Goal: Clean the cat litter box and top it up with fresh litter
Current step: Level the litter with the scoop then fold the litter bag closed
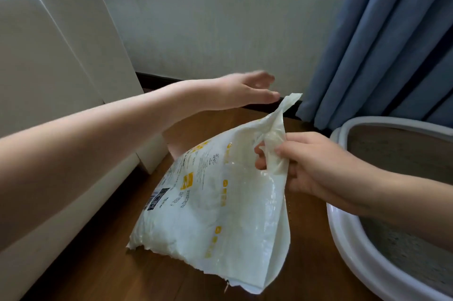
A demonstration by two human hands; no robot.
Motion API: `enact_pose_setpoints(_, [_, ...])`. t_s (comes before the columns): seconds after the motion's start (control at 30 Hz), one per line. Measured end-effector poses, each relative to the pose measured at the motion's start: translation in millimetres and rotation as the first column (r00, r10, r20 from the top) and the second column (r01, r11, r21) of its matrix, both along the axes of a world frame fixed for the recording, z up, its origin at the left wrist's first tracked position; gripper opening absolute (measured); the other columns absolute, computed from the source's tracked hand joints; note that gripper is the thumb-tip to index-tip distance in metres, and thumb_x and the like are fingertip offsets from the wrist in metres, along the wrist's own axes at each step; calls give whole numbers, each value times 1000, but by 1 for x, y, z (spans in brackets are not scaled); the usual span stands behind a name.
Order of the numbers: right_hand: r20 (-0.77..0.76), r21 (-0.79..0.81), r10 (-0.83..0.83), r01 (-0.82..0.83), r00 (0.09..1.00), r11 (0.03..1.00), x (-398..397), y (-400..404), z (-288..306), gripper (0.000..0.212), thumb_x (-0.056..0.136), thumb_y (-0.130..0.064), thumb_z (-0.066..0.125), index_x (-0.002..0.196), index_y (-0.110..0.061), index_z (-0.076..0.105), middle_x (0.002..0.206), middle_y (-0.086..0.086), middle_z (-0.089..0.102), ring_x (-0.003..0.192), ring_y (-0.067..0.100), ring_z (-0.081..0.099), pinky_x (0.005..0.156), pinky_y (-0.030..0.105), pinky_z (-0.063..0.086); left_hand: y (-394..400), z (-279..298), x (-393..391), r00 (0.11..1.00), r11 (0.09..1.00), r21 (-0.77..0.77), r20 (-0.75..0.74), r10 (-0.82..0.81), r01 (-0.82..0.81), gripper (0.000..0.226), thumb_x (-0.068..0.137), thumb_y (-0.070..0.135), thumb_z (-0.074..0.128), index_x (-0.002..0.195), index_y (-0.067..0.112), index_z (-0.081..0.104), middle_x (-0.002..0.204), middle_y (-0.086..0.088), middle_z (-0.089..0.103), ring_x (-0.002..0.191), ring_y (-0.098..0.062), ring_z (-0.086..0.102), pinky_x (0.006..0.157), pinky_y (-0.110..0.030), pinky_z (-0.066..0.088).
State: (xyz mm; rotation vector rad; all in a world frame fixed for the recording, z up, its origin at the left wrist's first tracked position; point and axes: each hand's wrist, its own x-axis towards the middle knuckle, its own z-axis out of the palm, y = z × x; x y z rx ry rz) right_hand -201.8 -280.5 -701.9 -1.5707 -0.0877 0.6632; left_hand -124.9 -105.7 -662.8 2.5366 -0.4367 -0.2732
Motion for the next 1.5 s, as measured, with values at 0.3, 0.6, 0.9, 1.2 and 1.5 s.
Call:
enact_pose_setpoints(0.3, [-207,113,-91,116,974,987,-9,-13,-12,25,100,-7,40,113,-1,61,100,20,72,91,29,72,73,43,61,-30,-62,55,909,961,-264,-415,-40,-78,35,91,32,68,109,2,69,91,-7,71,78,-18,66,74,-31,53])
enact_pose_setpoints(0.6, [66,-370,-80,98,995,924,-11,-22,-34,37,89,-26,66,119,-14,48,106,5,62,91,19,67,74,31,58,-43,-65,46,976,986,-98,-185,113,-133,23,74,-4,64,79,13,50,72,-1,50,57,-17,46,44,-19,36])
enact_pose_setpoints(0.9, [543,-746,747,-189,383,639,-37,-6,32,35,92,-55,47,99,-25,64,93,-11,59,89,5,53,78,27,43,-46,-66,49,979,987,-62,-153,137,-148,25,79,-1,62,96,15,52,82,1,49,63,-15,48,47,-21,37])
enact_pose_setpoints(1.2, [510,-798,789,153,-343,583,-69,-4,4,17,76,6,60,77,-8,51,68,7,46,51,21,35,37,31,36,-51,-65,45,965,983,-67,-212,155,-173,35,81,-5,58,112,11,51,88,-2,52,68,-16,52,45,-22,40])
enact_pose_setpoints(1.5, [658,-721,722,99,-214,686,-83,-15,-28,13,85,-9,57,82,-12,45,69,4,42,55,20,31,47,32,33,-48,-61,49,958,960,-64,-105,266,-273,27,80,-8,51,99,12,50,82,-2,46,69,-17,46,49,-22,36])
